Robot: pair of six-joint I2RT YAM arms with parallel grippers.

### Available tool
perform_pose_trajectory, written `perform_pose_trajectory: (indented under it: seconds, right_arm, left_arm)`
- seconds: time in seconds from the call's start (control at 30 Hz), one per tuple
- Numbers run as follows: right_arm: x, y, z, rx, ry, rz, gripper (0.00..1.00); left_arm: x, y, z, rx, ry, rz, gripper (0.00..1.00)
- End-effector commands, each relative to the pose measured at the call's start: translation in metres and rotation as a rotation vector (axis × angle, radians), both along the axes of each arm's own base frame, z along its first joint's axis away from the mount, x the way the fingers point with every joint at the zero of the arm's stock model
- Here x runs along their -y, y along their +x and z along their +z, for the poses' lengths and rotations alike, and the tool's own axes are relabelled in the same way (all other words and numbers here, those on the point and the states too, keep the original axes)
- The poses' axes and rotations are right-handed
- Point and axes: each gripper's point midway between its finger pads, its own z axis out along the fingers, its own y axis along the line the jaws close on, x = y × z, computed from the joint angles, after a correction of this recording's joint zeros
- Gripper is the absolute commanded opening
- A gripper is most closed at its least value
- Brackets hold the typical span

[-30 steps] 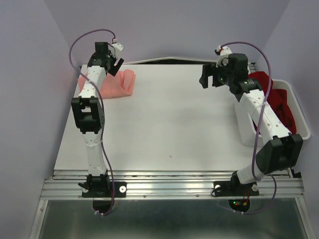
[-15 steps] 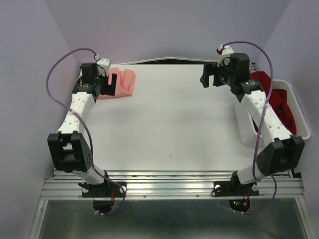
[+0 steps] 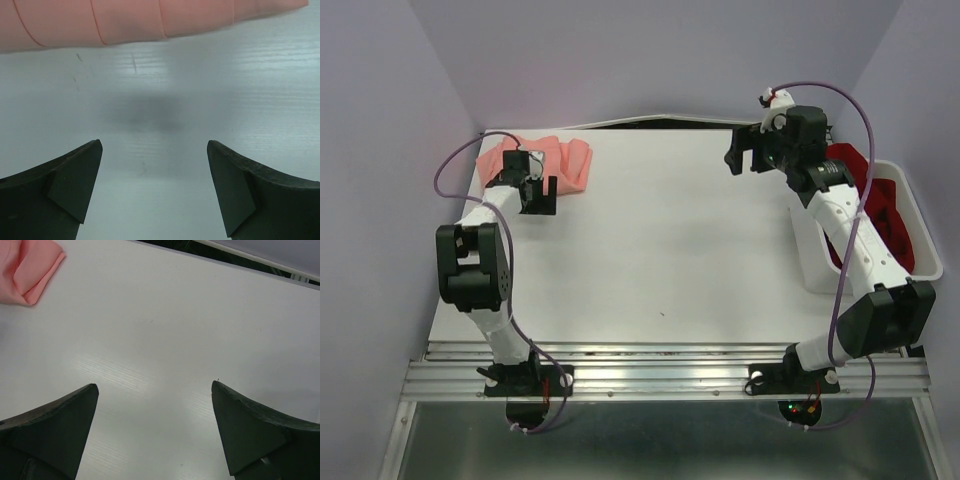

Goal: Fold and stack the skirts
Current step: Neatly place the folded skirt to the corner

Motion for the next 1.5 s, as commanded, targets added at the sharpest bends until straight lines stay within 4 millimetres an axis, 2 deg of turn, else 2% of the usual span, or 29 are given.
perform_pose_trajectory:
  seconds: [0.0,0.03,0.13,0.2,0.3,0.37,0.47,0.8,0.97,1.07,1.13,1.17,1.2,1.23,1.27,1.3,1.37,1.4,1.43,1.47]
  right_arm:
    - [0.007,-0.002,0.012,0.053,-0.013,-0.012,1.0]
    - [0.008,-0.002,0.012,0.054,-0.017,-0.018,1.0]
    - [0.01,-0.002,0.01,0.051,-0.025,-0.025,1.0]
    - [0.013,-0.001,0.009,0.049,-0.023,-0.034,1.0]
    - [0.012,0.0,0.005,0.037,-0.021,-0.029,1.0]
    - [0.011,0.002,0.003,0.033,-0.021,-0.026,1.0]
    - [0.01,0.005,0.001,0.026,-0.016,-0.023,1.0]
    - [0.013,0.009,0.0,0.016,-0.009,-0.035,1.0]
    - [0.011,0.008,0.001,0.014,0.0,-0.029,1.0]
    - [0.01,0.007,0.005,0.021,0.006,-0.027,1.0]
    - [0.01,0.006,0.009,0.028,0.008,-0.024,1.0]
    - [0.014,0.006,0.015,0.041,0.007,-0.033,1.0]
    - [0.015,0.006,0.018,0.049,0.006,-0.036,1.0]
    - [0.017,0.006,0.021,0.057,0.001,-0.046,1.0]
    - [0.018,0.007,0.03,0.078,-0.001,-0.051,1.0]
    - [0.023,0.007,0.034,0.088,0.001,-0.064,1.0]
    - [0.024,0.007,0.048,0.113,0.001,-0.067,1.0]
    - [0.024,0.007,0.052,0.118,0.002,-0.067,1.0]
    - [0.024,0.008,0.056,0.122,0.001,-0.067,1.0]
    - [0.031,0.009,0.067,0.139,-0.01,-0.086,1.0]
  left_arm:
    - [-0.015,0.027,-0.014,0.005,-0.007,0.051,0.98]
    - [-0.011,0.035,-0.011,0.016,-0.034,0.038,0.98]
    - [-0.016,0.044,-0.019,0.011,-0.042,0.048,0.98]
    - [-0.02,0.052,-0.017,0.02,-0.025,0.051,0.98]
    - [-0.026,0.063,-0.028,0.006,-0.001,0.045,0.98]
    - [-0.028,0.073,-0.024,0.024,0.008,0.039,0.98]
    - [-0.025,0.083,-0.035,0.013,-0.006,0.022,0.98]
    - [-0.022,0.115,-0.041,0.035,-0.048,0.032,0.98]
    - [-0.024,0.127,-0.029,0.075,-0.039,0.025,0.98]
    - [-0.02,0.127,-0.02,0.077,-0.051,0.002,0.98]
    - [-0.018,0.124,0.003,0.112,-0.055,-0.01,0.98]
    - [-0.013,0.116,0.004,0.107,-0.072,-0.023,0.98]
    - [-0.011,0.112,0.037,0.166,-0.072,-0.035,0.98]
    - [-0.009,0.102,0.044,0.172,-0.079,-0.044,0.98]
    - [-0.002,0.096,0.06,0.198,-0.089,-0.066,0.98]
    - [0.001,0.086,0.106,0.285,-0.084,-0.081,0.98]
    - [0.01,0.066,0.142,0.349,-0.1,-0.123,0.98]
    - [0.014,0.048,0.189,0.445,-0.095,-0.141,0.98]
    - [0.018,0.037,0.208,0.484,-0.092,-0.165,0.98]
    - [0.026,0.023,0.22,0.496,-0.108,-0.207,0.98]
